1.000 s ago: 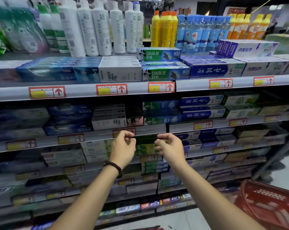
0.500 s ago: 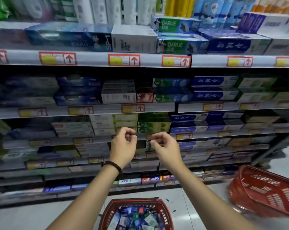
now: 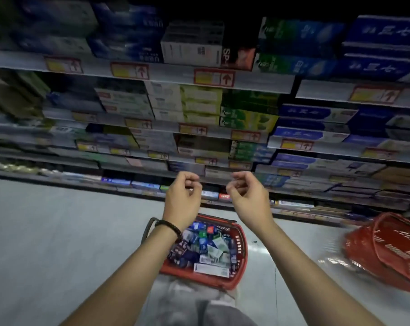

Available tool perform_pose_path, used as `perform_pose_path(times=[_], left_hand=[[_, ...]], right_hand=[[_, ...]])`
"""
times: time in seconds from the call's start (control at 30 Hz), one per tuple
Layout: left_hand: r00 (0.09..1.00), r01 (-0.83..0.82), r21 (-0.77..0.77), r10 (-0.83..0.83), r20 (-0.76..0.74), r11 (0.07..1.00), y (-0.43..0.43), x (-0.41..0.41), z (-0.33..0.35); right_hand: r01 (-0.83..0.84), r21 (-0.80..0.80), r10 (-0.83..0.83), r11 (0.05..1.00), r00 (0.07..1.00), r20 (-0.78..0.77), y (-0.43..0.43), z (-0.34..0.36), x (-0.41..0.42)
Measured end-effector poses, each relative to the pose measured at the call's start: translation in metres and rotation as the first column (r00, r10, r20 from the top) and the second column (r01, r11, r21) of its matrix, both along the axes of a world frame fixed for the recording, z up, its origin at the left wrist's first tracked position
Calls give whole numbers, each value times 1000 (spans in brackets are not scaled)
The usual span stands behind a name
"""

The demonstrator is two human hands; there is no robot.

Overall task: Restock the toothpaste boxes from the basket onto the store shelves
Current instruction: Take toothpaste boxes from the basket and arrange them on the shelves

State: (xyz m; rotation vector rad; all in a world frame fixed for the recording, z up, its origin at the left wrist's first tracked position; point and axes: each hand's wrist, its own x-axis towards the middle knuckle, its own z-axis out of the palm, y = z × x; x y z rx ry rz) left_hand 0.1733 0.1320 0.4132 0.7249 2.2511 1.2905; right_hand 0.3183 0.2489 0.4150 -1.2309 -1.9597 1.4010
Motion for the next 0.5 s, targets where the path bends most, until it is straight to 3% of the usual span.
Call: perform_pose_path(times=[0.27,0.5], left_hand=[[997,-51,-98,57,59,994,-36,11,-69],[995,-22,-169,38,88,985,-60,9,-145]], right_hand=[[27,-170,-27,985,1000,0,-28,-65,17],[161,-235,-137,959,984,118,-62,-138,13]])
